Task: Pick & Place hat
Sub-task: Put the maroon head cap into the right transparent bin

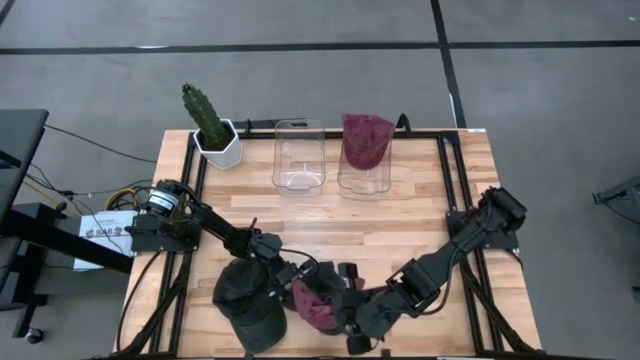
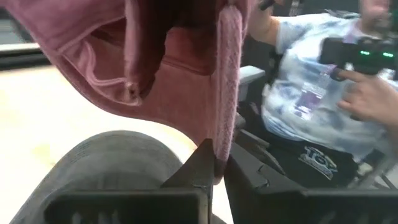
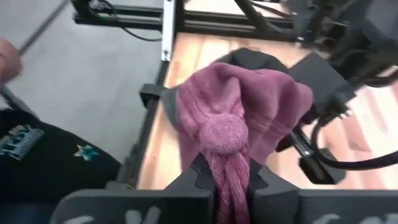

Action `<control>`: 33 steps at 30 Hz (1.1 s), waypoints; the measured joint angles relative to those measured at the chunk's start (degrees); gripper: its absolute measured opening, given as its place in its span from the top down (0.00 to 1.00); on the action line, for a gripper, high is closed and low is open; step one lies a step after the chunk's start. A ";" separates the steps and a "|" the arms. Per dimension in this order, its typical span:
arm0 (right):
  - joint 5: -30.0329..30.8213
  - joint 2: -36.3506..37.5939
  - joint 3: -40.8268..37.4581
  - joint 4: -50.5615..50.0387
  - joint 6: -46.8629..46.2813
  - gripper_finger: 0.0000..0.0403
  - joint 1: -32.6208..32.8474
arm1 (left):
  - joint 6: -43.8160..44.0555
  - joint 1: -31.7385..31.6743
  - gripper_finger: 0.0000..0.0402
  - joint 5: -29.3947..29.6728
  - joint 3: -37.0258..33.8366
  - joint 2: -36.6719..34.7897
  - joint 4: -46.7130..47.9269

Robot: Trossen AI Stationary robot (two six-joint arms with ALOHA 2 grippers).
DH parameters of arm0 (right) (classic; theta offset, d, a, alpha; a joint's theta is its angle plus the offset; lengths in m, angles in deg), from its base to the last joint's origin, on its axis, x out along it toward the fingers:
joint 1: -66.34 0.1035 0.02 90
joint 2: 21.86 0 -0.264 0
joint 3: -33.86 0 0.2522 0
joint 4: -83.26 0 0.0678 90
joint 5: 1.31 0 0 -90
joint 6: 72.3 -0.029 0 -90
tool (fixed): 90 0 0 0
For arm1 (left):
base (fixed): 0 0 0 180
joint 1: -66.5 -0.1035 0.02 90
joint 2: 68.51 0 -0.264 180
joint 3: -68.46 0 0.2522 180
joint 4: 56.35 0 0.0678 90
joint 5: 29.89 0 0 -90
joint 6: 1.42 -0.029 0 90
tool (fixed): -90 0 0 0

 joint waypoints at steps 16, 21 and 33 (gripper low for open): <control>8.56 8.39 8.65 -26.98 -0.73 1.00 -8.12 | -0.76 -3.06 0.58 40.18 -4.13 -35.64 35.15; 12.71 14.40 8.65 -32.13 1.16 1.00 -14.65 | -4.71 -3.10 0.58 49.32 -10.71 -51.02 35.81; -0.17 17.79 7.91 -30.74 23.71 1.00 -40.51 | -4.58 -4.90 0.63 49.91 -25.12 -69.98 34.89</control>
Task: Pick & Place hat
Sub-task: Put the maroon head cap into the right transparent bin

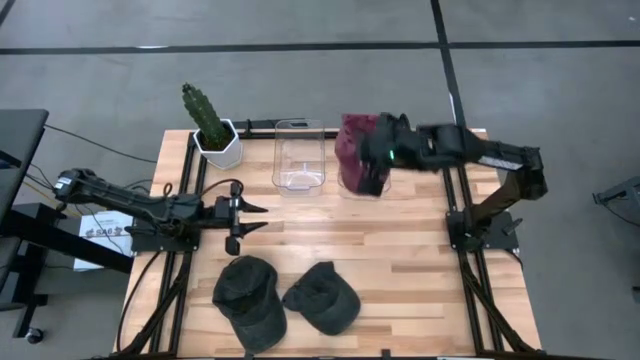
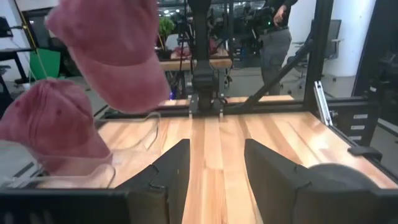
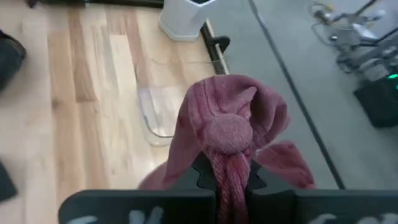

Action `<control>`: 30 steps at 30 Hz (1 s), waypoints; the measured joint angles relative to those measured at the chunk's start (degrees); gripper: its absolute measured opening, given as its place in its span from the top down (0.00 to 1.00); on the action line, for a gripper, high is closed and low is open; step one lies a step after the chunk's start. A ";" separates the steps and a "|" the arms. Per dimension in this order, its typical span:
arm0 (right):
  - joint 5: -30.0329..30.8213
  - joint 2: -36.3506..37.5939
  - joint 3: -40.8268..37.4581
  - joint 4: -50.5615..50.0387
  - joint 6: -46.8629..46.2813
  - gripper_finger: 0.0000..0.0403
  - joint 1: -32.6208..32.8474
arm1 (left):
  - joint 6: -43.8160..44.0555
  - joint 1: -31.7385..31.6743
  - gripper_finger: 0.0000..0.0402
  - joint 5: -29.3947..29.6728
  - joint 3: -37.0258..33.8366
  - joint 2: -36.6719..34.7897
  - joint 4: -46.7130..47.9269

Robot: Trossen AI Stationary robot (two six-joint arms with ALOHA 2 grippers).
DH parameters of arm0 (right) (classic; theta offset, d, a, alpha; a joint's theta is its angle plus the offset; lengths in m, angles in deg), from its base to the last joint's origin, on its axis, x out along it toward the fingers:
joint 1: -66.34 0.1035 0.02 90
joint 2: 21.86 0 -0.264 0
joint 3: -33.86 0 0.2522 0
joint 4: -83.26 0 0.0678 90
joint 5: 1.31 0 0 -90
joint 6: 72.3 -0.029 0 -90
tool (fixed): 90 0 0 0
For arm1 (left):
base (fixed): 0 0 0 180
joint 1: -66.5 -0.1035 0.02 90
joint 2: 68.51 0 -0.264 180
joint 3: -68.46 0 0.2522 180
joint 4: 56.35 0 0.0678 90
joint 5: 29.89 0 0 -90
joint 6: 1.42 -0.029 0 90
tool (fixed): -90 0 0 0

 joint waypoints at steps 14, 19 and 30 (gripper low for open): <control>-26.62 2.02 -19.64 16.48 15.56 1.00 -23.66 | -1.47 -0.57 0.63 1.07 -1.28 -0.04 -0.86; -30.13 1.97 -26.67 22.27 17.71 1.00 -25.68 | -1.47 -1.47 0.63 1.05 -1.28 -0.04 -0.86; -31.00 1.91 -31.32 26.53 20.46 1.00 -29.18 | -4.15 -4.16 0.63 1.05 -1.21 -0.02 -2.34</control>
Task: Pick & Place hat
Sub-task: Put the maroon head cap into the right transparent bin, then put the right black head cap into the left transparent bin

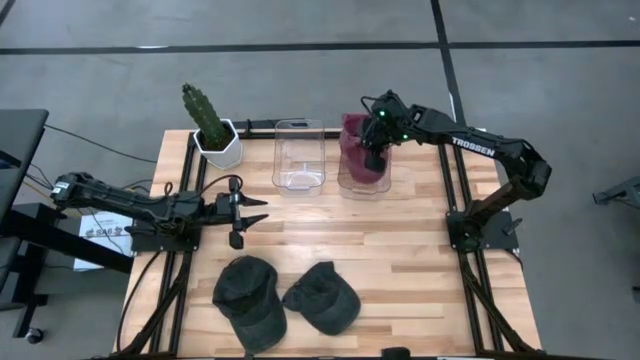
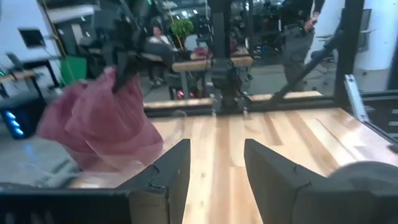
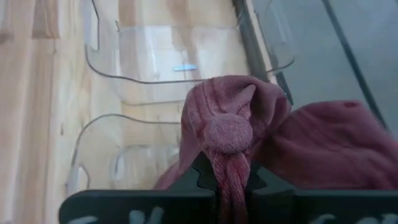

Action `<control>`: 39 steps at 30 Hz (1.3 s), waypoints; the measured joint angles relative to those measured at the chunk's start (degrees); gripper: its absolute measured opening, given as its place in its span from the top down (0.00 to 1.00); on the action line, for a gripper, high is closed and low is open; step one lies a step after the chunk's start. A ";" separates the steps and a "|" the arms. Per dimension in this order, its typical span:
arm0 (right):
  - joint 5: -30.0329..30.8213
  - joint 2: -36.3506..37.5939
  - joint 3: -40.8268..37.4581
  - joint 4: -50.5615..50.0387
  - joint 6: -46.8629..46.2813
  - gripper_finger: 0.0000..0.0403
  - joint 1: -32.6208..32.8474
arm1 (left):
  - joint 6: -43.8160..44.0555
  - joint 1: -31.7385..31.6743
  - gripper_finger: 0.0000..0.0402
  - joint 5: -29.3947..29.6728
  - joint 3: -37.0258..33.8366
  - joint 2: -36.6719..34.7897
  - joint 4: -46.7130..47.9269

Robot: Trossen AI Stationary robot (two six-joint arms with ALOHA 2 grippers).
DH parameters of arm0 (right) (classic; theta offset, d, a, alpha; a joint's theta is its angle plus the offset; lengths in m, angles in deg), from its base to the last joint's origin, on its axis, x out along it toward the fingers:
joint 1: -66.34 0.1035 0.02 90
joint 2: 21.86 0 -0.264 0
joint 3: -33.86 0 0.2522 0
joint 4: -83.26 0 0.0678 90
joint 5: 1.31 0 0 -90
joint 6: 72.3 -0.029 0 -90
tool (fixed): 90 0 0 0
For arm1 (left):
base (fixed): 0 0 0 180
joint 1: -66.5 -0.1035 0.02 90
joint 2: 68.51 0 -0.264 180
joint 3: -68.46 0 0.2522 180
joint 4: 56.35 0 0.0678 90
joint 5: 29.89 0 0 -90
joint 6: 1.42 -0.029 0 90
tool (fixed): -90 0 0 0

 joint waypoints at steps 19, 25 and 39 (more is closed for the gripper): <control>-0.25 -0.47 0.00 0.15 -2.00 0.97 -2.60 | -8.08 -6.76 0.63 0.00 2.38 -0.02 -4.05; -0.25 -0.47 0.00 -2.20 -3.98 0.80 -2.58 | -8.08 -8.18 0.63 -0.01 2.40 0.00 -4.46; 0.22 5.37 0.07 -7.28 -3.05 0.42 -2.24 | -8.09 -8.32 0.63 -0.02 2.42 0.00 -4.50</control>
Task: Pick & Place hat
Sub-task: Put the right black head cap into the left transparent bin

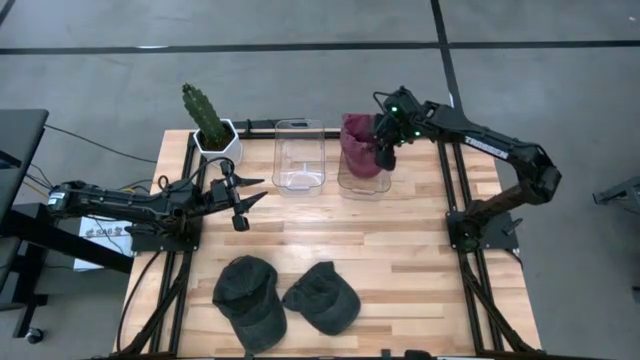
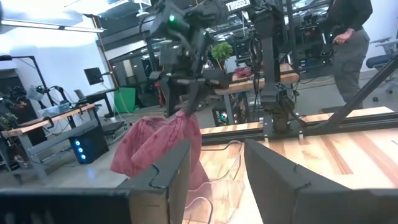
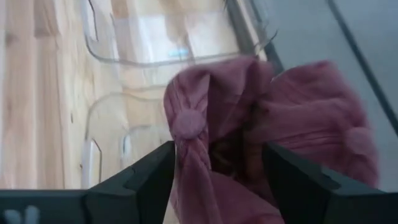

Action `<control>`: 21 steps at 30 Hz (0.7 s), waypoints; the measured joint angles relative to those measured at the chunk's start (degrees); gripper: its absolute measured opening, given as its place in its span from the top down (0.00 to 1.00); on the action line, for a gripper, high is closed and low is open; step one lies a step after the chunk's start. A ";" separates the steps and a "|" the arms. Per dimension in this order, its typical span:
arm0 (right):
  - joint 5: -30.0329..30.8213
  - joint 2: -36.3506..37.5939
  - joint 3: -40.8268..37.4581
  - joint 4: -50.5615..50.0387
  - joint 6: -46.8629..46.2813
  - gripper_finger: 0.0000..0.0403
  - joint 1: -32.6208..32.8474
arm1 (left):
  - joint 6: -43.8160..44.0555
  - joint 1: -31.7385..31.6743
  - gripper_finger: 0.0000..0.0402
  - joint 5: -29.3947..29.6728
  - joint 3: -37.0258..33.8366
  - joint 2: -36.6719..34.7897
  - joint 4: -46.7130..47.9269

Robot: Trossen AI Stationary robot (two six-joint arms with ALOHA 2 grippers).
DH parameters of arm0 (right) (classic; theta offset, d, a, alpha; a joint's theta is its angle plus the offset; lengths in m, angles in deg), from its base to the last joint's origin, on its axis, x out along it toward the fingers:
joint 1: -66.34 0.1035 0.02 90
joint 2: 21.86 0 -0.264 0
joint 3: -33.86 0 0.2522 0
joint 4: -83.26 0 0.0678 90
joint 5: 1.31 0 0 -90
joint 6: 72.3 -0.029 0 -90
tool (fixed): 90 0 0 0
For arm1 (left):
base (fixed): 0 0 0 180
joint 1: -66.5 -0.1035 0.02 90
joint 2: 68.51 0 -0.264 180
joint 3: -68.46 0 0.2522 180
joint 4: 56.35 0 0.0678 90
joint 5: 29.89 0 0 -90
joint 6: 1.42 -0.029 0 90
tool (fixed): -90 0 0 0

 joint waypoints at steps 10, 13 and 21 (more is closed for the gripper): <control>-0.01 7.97 0.00 -0.42 -9.35 0.42 3.49 | -0.01 0.00 0.63 0.00 0.00 0.00 0.00; -0.06 8.17 0.00 -0.43 -11.91 0.42 7.90 | 0.02 0.00 0.63 -0.02 0.02 0.00 0.00; 1.71 6.31 -0.02 -4.65 -14.15 0.42 25.03 | 2.03 0.06 0.63 -5.02 0.03 0.00 0.26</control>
